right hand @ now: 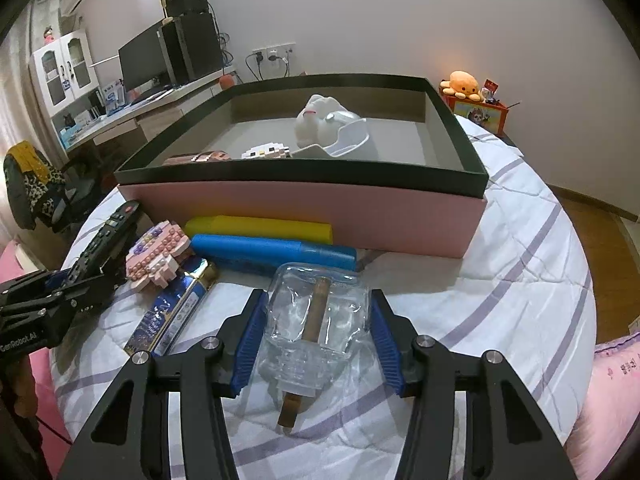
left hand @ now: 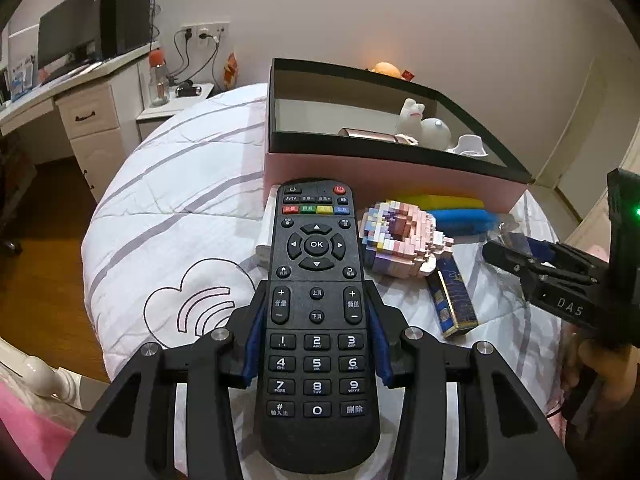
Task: Organize rigid objects
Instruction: 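Carry the remote and bottle over the pink box and release both inside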
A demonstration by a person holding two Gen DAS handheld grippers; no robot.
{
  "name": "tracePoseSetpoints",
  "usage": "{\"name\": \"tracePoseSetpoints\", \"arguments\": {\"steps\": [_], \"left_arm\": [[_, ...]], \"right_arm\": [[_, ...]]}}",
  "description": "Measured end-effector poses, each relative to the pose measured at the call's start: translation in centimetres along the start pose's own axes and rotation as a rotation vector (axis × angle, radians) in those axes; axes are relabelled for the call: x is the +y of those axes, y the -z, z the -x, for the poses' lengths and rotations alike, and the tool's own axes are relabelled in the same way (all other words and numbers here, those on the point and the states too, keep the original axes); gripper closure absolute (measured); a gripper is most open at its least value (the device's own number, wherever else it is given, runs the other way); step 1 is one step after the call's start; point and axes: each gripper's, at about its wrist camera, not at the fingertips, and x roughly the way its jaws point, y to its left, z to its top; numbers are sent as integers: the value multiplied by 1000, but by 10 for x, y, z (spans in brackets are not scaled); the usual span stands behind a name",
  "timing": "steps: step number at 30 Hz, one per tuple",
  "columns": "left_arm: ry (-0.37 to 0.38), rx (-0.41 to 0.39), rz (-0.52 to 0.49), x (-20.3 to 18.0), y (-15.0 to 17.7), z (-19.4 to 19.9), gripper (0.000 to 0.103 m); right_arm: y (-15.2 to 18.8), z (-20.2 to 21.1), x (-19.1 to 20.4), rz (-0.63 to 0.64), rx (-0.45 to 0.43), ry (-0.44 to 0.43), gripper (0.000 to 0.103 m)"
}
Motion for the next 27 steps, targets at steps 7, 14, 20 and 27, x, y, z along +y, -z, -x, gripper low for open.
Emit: {"name": "tracePoseSetpoints", "arguments": {"steps": [7,14,20,27], "left_arm": [[21,-24,-23,-7,-6,12,59],[41,-38,-47,-15,-10,20,59],[118,-63,-11,-14,-16,31,59],[106,-111,-41,-27,-50,37,59]], "right_arm": [[-1,14,4,9,-21,2,51],[-10,28,14,42,-53,-18,51],[-14,31,17,48,-64,-34,51],[-29,40,26,77,-107,-47,51]]}}
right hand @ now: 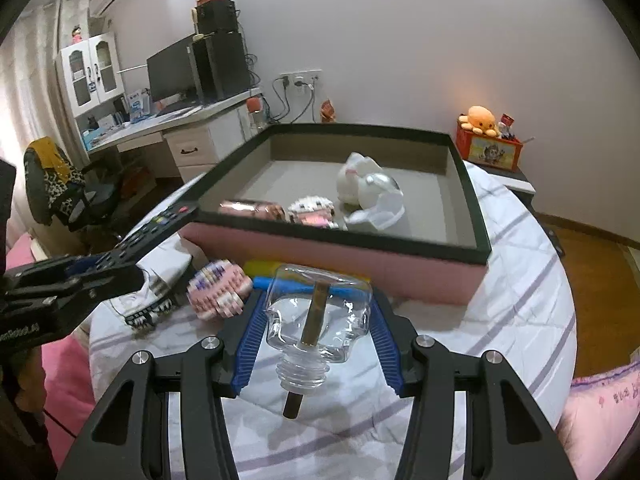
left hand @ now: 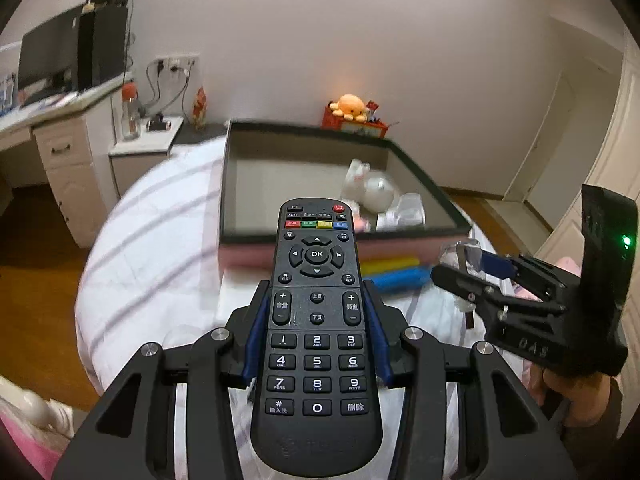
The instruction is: Organize rigid objects
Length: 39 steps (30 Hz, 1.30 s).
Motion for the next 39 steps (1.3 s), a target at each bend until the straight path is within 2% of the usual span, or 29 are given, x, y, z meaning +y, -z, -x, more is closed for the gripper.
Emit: {"name": "tracePoseSetpoints", "arguments": {"steps": [7,12,15,21,28,30,31,32,33,34,35,39], "left_arm": [[1,-33,-38,-2,-55,-22,59],[-3,0,-40,6,-78,-55,59],[-22,32,-34,13,-84,-79,59],[-54,96,-10,26,-81,-113,59],[-98,127,-6,28,-74,-127,56],[-108,97,10,28,-73,-119,42],[-104,78,12,27,-72,-114,39],[-114,57,16,25,-72,-108,23],[-127,21,15,23,-72,-98,10],[-135,-1,13,21,-71,-91,7],[-148,-29,11,19,-70,-83,3],[-175,-114,-16,5,-63,-42,2]], "right_arm": [[-35,4,-13,23,-69,45,51],[-57,-14,-35,23,-72,107,51],[-66,-32,-51,21,-59,146,51],[-69,-68,-73,7,-12,167,51],[-65,-80,-80,-16,-12,175,49],[-64,-76,-80,-26,-21,178,43],[-65,-72,-79,-30,-32,175,41],[-65,-65,-77,-34,-53,173,39],[-65,-59,-75,-35,-72,173,31],[-64,-50,-72,-33,-95,178,22],[-64,-42,-68,-27,-118,181,21],[-61,-3,-52,-18,-204,154,21]]}}
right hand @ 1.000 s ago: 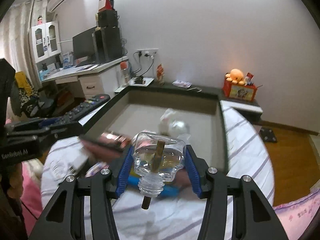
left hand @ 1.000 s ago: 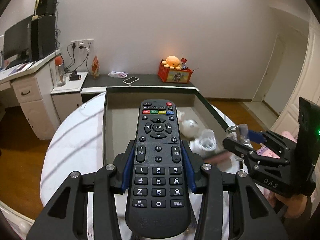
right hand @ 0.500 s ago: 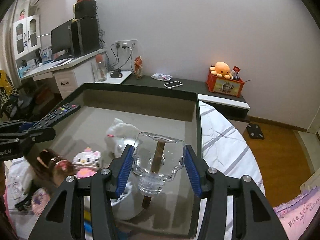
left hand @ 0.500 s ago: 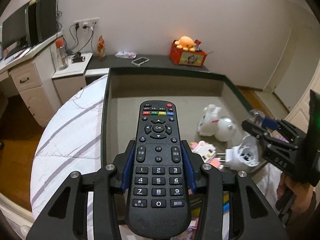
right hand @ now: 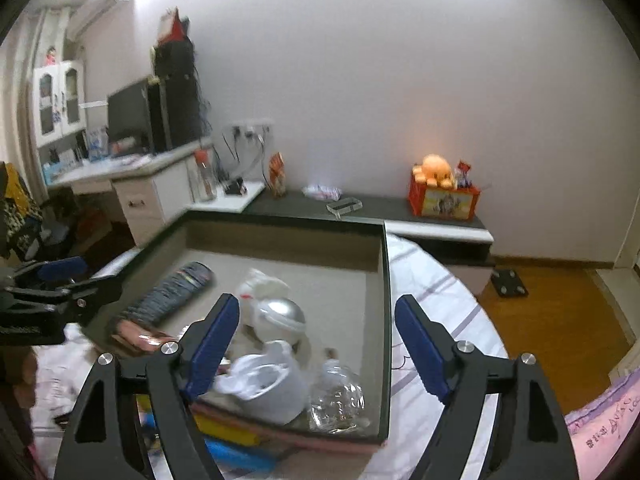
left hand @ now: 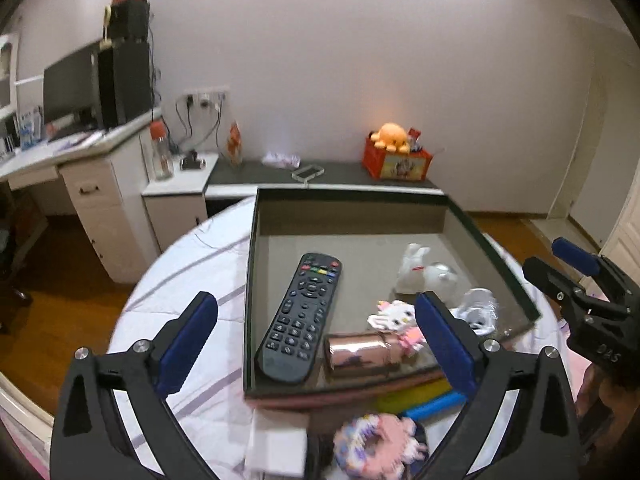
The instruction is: Organize rigid objects
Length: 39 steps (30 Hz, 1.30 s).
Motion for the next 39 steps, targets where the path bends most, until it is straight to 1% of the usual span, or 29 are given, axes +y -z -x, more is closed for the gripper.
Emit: {"name": "tracePoseSetpoints", "arguments": {"steps": [3,6,8,11,12,13,15,18,20,25,27,31,33,37,39], "left_arm": [[-8,-74,-10,-2,7,31,1],[-69,-132,-32,-8,15,61,1],[-69,-164,-28,-8,20,78,0],[-40,-216,-16,-7,32,110,0],[-35,-228,-15,-7,35,118,0],[-36,-240,-15,-7,38,125,0],[-53,-265,-29,-10,44,140,0],[-99,-297,-54,-13,51,157,0],[-109,-309,-72,-16,55,166,0],[-116,-343,-119,-24,64,185,0],[-125,-356,-126,-26,66,188,0],[-152,-359,-122,-28,71,190,0],[-151,-353,-126,-29,74,189,0],[-155,-348,-140,-32,77,187,0],[-156,-349,-138,-32,78,186,0]], "right_arm": [[0,31,9,1,-67,-2,21],[3,64,20,5,-138,-5,18],[8,85,28,15,-188,10,18],[15,114,38,32,-256,25,14],[16,117,40,37,-258,26,6],[18,123,43,44,-259,38,0],[24,136,48,65,-277,50,0],[29,155,55,68,-300,43,0],[32,164,59,71,-312,46,0],[40,181,66,66,-356,109,0],[43,186,65,54,-368,109,0],[45,185,60,22,-320,83,0],[47,181,60,20,-308,78,0],[52,182,66,62,-332,97,0],[53,181,68,73,-330,88,0]]}}
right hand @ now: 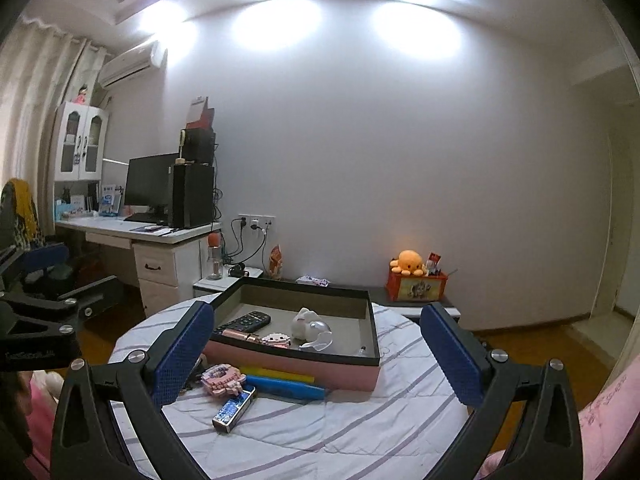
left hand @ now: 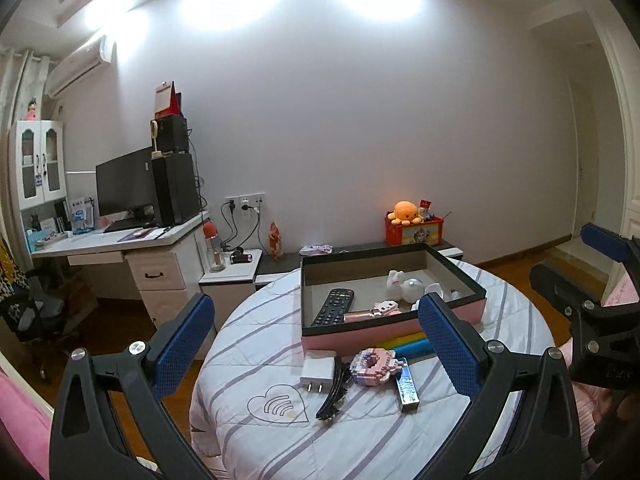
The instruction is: Organize rigid objects
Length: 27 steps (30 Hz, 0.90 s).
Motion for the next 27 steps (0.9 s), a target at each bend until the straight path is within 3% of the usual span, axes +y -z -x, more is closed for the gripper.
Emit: {"name": "tracePoseSetpoints", "arguments": {"steps": [13,20,27], "left_arm": [[-7,27,13,7,8,-15,0],[-12,116,50,28,31,-41,0],[26,265,66,36,69,-76,0]], "right_arm": [[8,-11,1,-28,14,-30,0],[23,-36,1,-27,99,-22,0],[49,-71,-3,-57,221,-22,0]]}}
